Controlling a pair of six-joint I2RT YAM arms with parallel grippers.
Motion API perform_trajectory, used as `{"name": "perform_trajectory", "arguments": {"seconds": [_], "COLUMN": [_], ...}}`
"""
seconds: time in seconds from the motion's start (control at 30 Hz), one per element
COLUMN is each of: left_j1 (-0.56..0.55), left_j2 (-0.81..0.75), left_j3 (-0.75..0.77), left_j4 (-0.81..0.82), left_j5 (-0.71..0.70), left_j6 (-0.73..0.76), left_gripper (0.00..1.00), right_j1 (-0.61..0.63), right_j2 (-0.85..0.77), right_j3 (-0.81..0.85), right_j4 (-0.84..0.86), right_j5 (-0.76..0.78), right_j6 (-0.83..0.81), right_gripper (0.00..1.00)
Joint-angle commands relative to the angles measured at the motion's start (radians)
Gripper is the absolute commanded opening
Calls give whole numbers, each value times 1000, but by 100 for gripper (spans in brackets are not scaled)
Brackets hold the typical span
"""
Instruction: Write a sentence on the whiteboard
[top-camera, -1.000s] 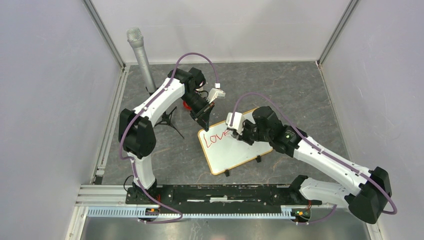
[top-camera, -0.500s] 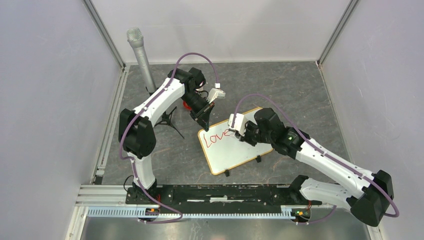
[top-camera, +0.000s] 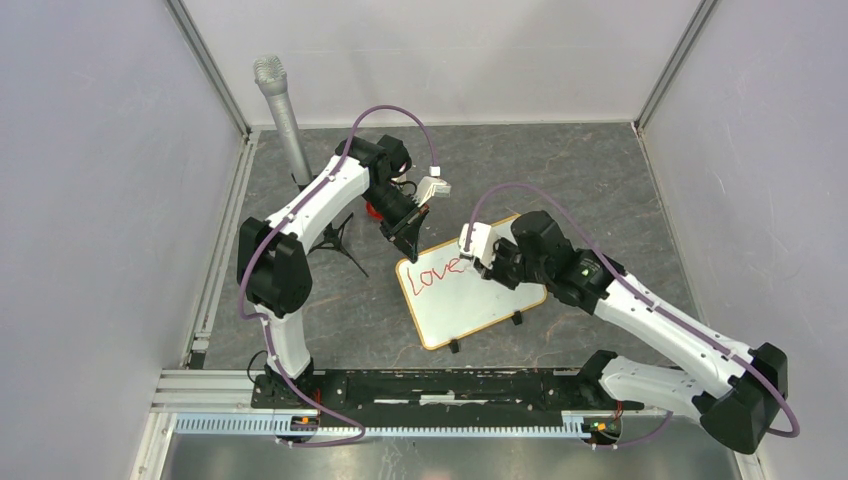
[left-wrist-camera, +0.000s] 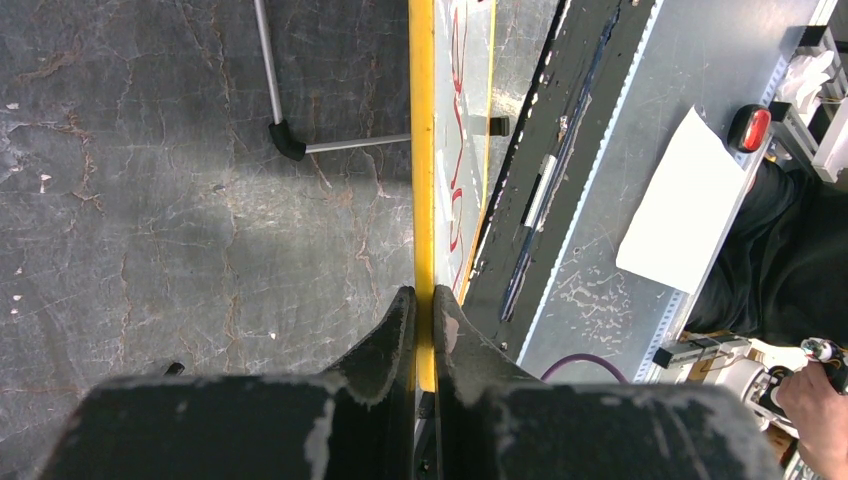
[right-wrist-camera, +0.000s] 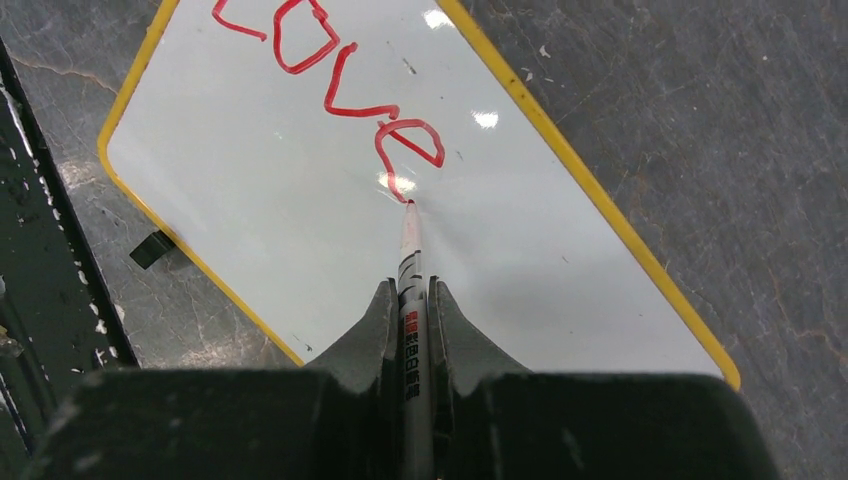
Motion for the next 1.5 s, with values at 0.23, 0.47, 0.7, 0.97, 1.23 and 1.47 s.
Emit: {"name": "perform_trajectory", "arguments": {"seconds": [0.23, 0.47, 0.7, 0.97, 1.23, 1.47], "left_j1": [-8, -8, -7, -7, -8, -8], "left_j2": [-4, -4, -6, -3, -3, -6], "left_j3": [30, 30, 27, 27, 23, 16], "left_j4": [-29, -30, -29, -29, -29, -29], "left_j5": [41, 42, 42, 42, 42, 42], "left_j6": [53, 53, 53, 54, 56, 60], "left_gripper": [3, 2, 2, 3, 2, 3], "right_j1": [-94, -198, -236, -236, -235, -236], "right_j2": [-61, -80, -90, -90, -63, -44], "right_j3": [55, 56, 7, 1, 0, -3], "right_j4": [-28, -36, -9, 12, 46, 64], "right_j5": [-65, -146, -192, -220, -211, -185], "right_j6": [4, 1, 20, 35, 57, 62], "right_gripper": [0, 0, 0, 0, 0, 0]}}
